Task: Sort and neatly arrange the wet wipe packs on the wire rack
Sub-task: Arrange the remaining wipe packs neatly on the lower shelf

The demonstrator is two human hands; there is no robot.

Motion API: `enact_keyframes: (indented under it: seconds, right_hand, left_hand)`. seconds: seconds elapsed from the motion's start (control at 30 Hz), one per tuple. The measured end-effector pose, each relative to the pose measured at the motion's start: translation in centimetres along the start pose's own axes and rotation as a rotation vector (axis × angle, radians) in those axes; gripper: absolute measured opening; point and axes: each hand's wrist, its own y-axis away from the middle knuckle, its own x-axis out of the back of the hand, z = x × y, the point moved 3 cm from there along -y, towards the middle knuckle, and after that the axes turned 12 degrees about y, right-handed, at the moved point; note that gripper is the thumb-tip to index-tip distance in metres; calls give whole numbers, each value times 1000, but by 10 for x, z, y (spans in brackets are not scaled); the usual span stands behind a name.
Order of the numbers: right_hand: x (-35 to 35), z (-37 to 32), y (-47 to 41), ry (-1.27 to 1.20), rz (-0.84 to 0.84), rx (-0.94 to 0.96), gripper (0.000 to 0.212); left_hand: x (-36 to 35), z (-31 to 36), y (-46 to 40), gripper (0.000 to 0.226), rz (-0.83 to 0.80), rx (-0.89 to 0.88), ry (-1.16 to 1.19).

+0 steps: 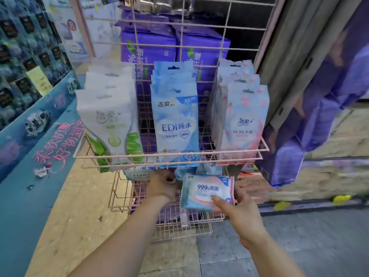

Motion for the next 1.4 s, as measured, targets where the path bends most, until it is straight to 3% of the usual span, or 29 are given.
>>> enact_keyframes:
  seconds: [0.17,0.3,0.37,0.5,0.57,0.8,0.9,1.03,1.13,1.23,1.33,1.4]
  right_hand:
    - [9,8,3,-135,-72,4,41]
    - [28,24,6,-377,-87,-72,88]
    - [41,28,4,-385,-31,-78,97]
    - [56,32,-2,-314,38,-73,91]
    - [57,30,-3,-265,51,-57,94]
    - [54,25,-10,-221,44,-4,91]
    - [52,23,-19,-211,45,12,74]
    - [43,15,-39,-127,18,36,34]
    - [33,9,-53,-67,-7,42,35]
    - [26,9,-60,-30,-16,64,37]
    - [22,9,-68,66,-43,78,63]
    - [20,10,-77,187,-90,44,50]
  left_hand:
    - [3,11,12,8,70,-51,15]
    - [-10,27,25,16,-84,7,112]
    - [-18,34,29,24,-105,6,44]
    - [-40,32,37,59,2,-17,-184]
    - [-45,30,38,63,78,-3,-185]
    - [-13,26,45,43,-40,69,283]
    - [26,11,52,44,-35,79,383]
    - [80,-13,50,61,3,112,540]
    - [104,-21,46,72,23,131,517]
    - [115,-22,44,62,44,177,525]
    - [120,-26,43,64,30,247,584]
    - [121,-30,41,64,57,264,610]
